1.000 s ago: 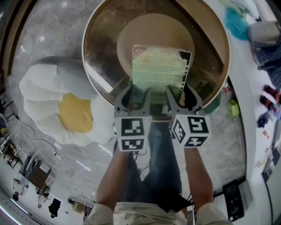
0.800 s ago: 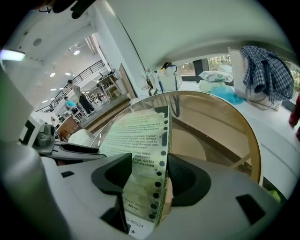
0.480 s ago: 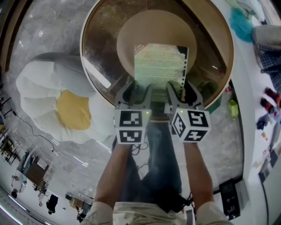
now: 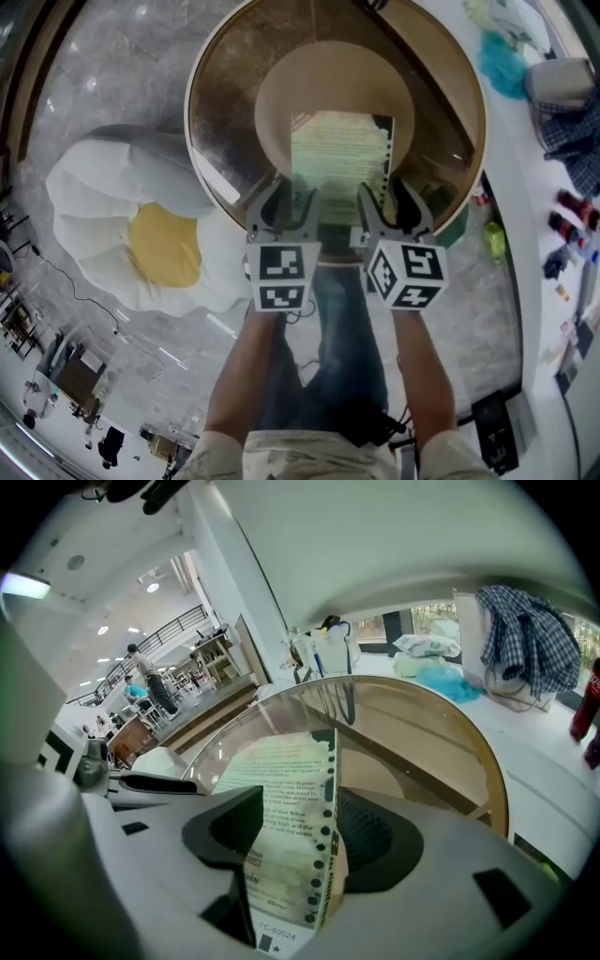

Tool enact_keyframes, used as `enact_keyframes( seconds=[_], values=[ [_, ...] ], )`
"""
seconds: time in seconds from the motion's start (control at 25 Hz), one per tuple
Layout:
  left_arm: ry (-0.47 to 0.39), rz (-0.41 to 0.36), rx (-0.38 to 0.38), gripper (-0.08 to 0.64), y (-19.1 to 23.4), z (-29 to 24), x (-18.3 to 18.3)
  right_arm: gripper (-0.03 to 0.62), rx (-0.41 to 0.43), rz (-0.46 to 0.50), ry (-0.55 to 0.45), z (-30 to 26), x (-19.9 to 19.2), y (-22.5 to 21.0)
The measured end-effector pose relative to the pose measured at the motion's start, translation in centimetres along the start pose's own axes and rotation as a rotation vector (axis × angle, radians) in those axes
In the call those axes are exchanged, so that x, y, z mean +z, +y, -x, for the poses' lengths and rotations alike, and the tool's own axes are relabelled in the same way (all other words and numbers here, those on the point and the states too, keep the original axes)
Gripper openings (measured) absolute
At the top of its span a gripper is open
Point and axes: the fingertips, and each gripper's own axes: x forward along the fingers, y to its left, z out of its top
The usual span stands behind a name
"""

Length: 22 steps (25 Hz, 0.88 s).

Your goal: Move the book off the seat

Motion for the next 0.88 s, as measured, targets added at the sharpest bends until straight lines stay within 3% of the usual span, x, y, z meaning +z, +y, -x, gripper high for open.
enact_keyframes(
  seconds=[0.24, 0.44, 0.72, 0.88],
  values=[
    [-0.110, -0.004, 0.041, 0.208, 0.5, 5.5, 5.3, 0.253, 0.001, 0.034, -0.074, 4.8, 4.8, 1.9],
    [-0.281, -0.029, 0.068, 0.207, 0.0, 11.7, 13.0, 0.253, 0.023, 0.102, -0.205, 10.7, 12.7, 4.5],
    [-0.504, -0.060, 0.115, 0.207, -1.8, 24.8, 23.8, 0.252, 0.066, 0.226, -0.419, 21.8, 24.4, 10.1],
    [-0.647, -0.054, 0.143, 0.207, -1.9, 33.8, 27.9, 0.252, 0.092, 0.261, -0.517, 28.9, 29.0, 13.7]
  ],
)
